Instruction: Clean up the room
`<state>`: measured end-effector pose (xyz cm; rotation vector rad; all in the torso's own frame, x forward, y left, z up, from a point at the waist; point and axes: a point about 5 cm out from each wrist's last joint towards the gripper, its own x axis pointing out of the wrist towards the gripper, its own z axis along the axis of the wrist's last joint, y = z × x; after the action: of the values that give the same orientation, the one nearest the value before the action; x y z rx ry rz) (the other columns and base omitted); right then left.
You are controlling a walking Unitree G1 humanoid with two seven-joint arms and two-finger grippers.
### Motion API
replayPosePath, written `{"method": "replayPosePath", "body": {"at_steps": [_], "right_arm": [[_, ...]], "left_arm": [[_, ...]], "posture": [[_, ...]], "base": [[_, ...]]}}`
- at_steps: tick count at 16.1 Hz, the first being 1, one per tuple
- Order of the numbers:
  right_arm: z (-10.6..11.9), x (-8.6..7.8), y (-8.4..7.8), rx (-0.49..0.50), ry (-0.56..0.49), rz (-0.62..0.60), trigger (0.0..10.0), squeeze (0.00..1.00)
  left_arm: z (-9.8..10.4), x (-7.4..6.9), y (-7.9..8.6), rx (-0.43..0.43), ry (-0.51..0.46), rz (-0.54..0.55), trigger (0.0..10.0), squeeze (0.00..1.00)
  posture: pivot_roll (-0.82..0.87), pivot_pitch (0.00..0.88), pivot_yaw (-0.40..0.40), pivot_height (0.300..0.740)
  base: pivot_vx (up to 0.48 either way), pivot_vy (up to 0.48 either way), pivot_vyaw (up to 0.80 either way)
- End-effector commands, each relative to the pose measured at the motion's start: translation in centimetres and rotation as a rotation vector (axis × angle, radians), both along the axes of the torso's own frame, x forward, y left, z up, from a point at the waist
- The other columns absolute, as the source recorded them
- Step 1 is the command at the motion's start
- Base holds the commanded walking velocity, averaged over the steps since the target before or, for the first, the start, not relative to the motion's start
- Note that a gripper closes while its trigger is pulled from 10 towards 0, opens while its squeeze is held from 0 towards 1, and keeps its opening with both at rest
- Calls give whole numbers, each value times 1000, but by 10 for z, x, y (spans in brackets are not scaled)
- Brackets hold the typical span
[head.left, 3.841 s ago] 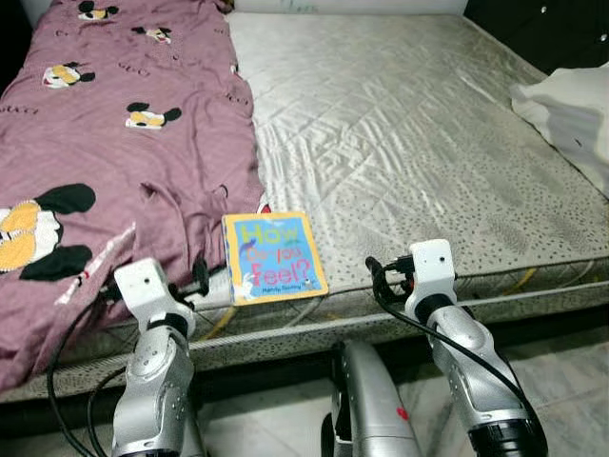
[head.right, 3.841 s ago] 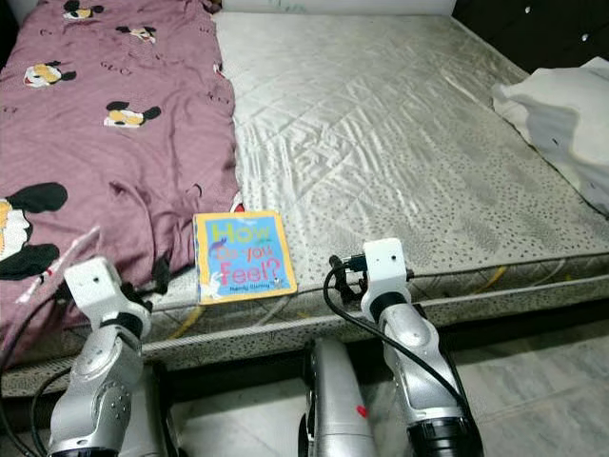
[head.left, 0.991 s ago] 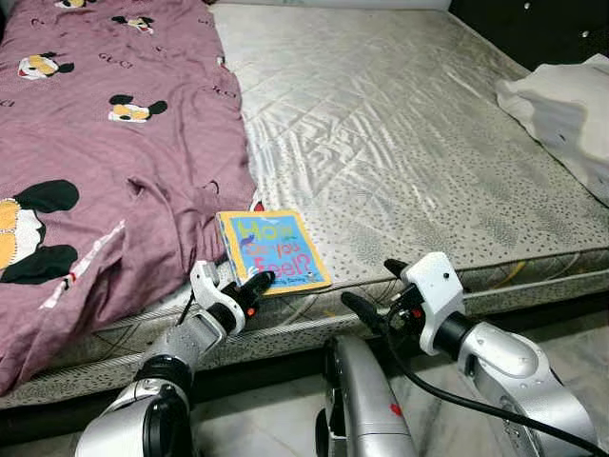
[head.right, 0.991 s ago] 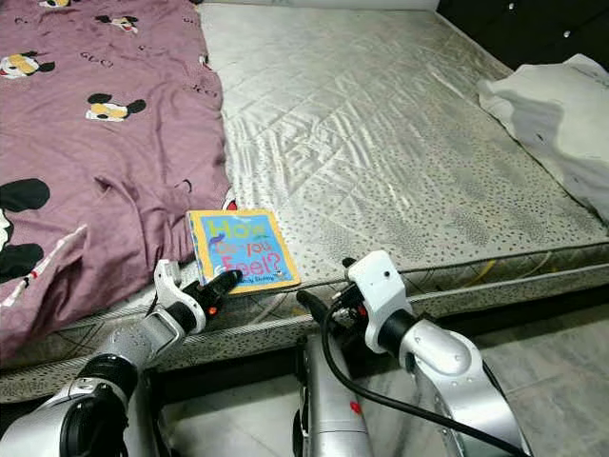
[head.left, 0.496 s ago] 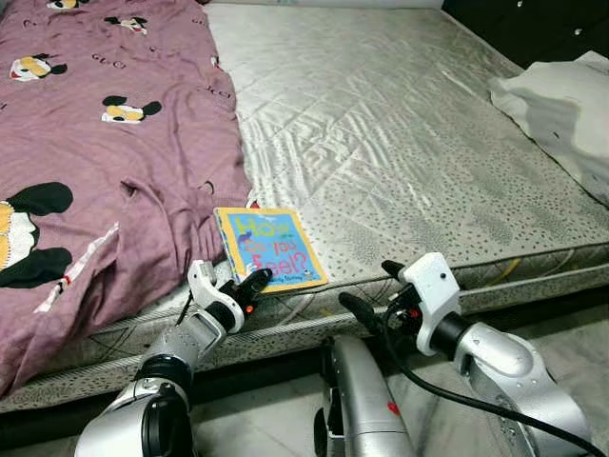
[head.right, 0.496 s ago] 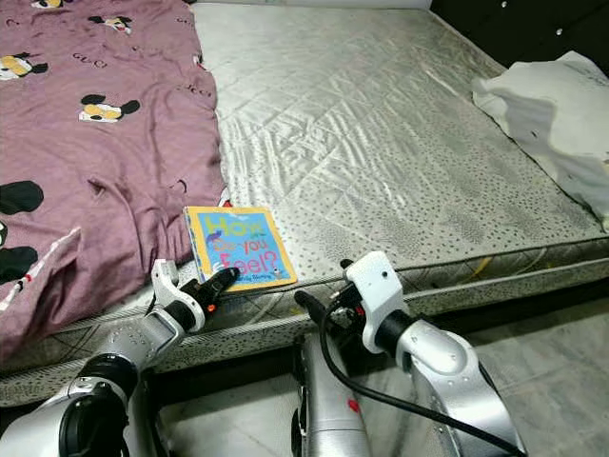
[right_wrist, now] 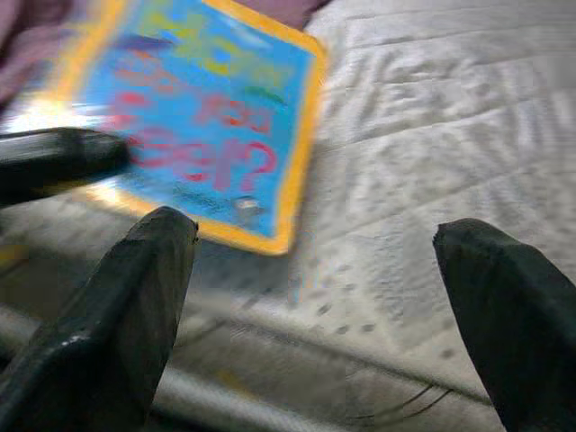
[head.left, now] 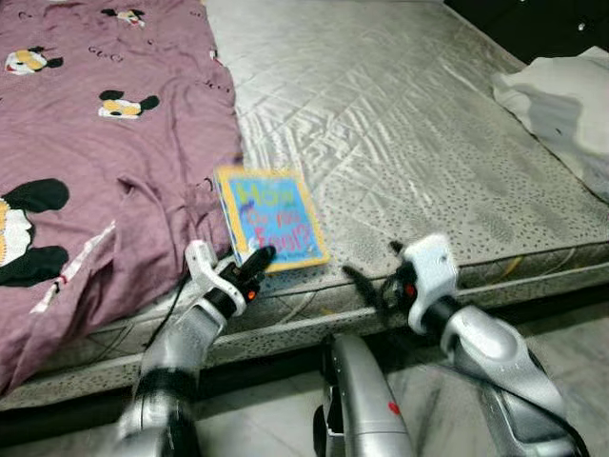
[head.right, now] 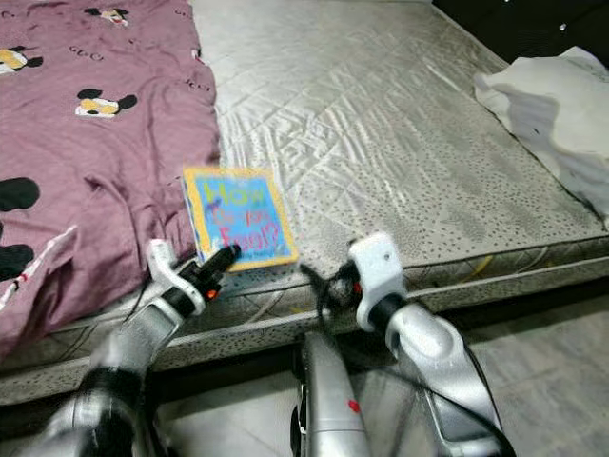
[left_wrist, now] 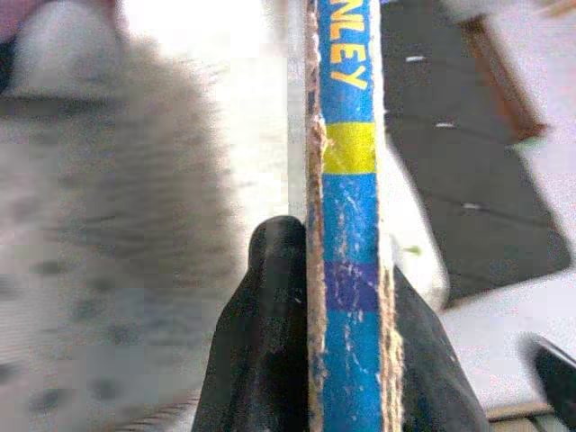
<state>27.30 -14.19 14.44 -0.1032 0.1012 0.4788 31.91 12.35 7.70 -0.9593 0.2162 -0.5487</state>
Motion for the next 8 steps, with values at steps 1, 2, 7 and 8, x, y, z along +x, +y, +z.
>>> {"method": "replayPosePath", "body": {"at_steps": [1,2,7,8], "right_arm": [[3,3,-4,21,-10,-37,10000,0],[3,4,-4,31,-9,-47,10000,0],[13,24,-4,260,-32,-239,10000,0],[9,27,-3,296,-8,-277,10000,0]], "left_arm": [[21,0,-6,-14,-87,-42,0,0],[23,-2,-7,-15,-97,-44,0,0],[39,-43,17,357,-159,323,0,0],[38,-54,29,458,-121,410,0,0]], "posture": [[-175,82,-97,503],[-165,82,-96,503],[-89,80,-72,503],[-74,81,-67,503]], "base": [[0,0,0],[0,0,0],[0,0,0],[0,0,0]]}}
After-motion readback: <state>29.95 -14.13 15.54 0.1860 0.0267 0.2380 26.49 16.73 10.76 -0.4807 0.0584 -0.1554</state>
